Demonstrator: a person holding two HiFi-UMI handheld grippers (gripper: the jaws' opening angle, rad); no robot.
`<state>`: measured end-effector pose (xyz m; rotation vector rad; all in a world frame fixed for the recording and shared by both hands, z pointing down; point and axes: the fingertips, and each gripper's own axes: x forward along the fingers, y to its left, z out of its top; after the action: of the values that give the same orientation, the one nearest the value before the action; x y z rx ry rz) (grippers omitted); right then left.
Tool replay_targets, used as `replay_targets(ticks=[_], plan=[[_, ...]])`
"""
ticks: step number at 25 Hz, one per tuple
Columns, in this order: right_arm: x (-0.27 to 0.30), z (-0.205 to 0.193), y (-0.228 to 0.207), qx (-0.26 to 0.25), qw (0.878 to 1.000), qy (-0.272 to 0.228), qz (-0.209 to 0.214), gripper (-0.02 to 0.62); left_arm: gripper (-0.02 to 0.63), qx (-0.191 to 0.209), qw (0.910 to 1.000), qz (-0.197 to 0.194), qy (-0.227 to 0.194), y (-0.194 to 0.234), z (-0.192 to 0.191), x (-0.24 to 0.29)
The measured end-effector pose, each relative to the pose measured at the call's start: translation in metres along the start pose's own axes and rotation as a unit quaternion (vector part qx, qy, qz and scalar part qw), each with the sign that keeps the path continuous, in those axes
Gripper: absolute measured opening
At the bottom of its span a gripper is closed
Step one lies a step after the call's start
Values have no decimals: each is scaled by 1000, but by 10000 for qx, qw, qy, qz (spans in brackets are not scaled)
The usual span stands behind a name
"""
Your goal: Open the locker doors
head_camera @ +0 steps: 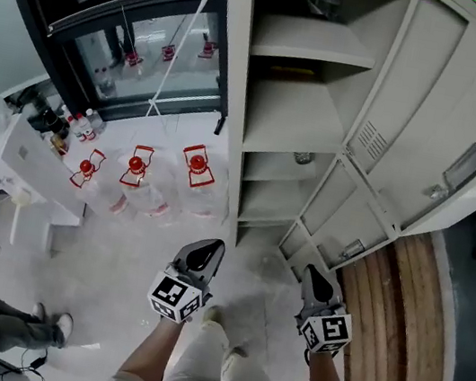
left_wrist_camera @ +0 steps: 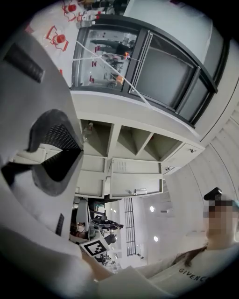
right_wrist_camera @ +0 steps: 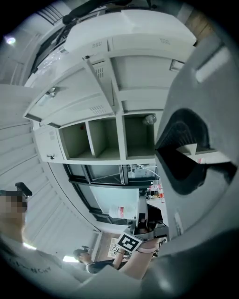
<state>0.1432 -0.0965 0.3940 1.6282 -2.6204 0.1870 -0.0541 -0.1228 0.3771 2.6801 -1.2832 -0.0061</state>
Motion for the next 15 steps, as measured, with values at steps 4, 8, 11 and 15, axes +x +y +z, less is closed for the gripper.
replay_targets(ticks=[4,8,11,15], plan=[[-29,53,13,-33,9999,-114,76,-2,-2,3,9998,154,-86,-24,45,-36],[-44,95,23,-76,9993,-320,173,-2,-2,134,9992,305,-238,-42,81,-58],[-56,111,31,-75,9988,-389,271,-2,-2,106,9986,427,-307,-58,92,-73],[-65,123,45,-121,9979,-478,417,-2,-2,132,9977,576,-340,-67,102,-88]])
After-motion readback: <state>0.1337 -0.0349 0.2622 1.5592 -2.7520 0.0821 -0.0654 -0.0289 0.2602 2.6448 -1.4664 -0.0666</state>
